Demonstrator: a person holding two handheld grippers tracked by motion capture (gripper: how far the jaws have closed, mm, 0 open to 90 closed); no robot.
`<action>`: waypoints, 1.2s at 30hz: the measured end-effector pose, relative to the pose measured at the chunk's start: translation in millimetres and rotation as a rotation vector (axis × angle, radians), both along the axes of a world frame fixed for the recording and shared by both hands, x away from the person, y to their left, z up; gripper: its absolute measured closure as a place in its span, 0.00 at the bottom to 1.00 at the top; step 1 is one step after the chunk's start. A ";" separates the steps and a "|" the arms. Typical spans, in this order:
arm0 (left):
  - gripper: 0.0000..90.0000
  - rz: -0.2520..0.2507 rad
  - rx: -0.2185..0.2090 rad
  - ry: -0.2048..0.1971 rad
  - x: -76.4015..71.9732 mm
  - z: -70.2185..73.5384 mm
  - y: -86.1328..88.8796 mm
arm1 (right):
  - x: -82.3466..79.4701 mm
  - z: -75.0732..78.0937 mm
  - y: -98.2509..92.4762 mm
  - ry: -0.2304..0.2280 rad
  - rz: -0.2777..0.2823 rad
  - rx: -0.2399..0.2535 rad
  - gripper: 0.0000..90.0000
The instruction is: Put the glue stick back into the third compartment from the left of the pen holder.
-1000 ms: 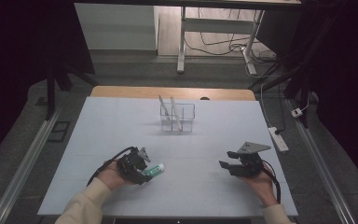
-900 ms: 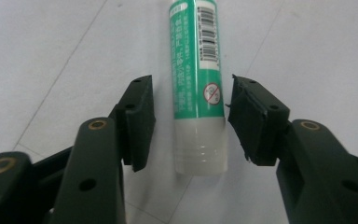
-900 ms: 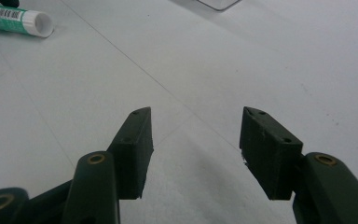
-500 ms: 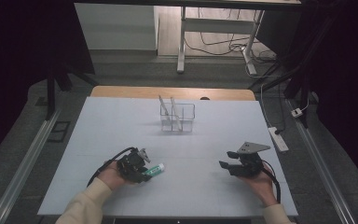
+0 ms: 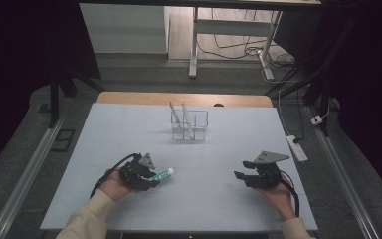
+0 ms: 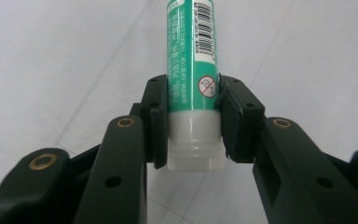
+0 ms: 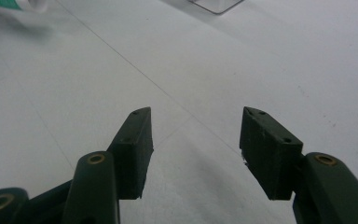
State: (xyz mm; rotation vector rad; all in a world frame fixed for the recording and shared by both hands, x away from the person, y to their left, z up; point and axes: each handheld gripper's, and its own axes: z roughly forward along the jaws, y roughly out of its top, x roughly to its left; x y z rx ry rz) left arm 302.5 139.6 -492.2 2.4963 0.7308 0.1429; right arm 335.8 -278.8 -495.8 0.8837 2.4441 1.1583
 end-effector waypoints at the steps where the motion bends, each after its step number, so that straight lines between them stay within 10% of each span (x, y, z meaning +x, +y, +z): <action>1: 0.72 0.000 -0.013 -0.006 -0.4 2.5 1.5 | 0.0 -0.1 0.1 0.000 0.000 0.001 0.49; 23: 0.72 -0.030 -0.068 -0.045 5.3 14.6 -8.6 | -3.3 4.5 11.7 -0.001 0.037 0.048 0.49; 36: 0.72 -0.100 -0.071 -0.056 17.7 19.0 -49.5 | -7.9 9.7 27.1 -0.014 0.079 0.059 0.48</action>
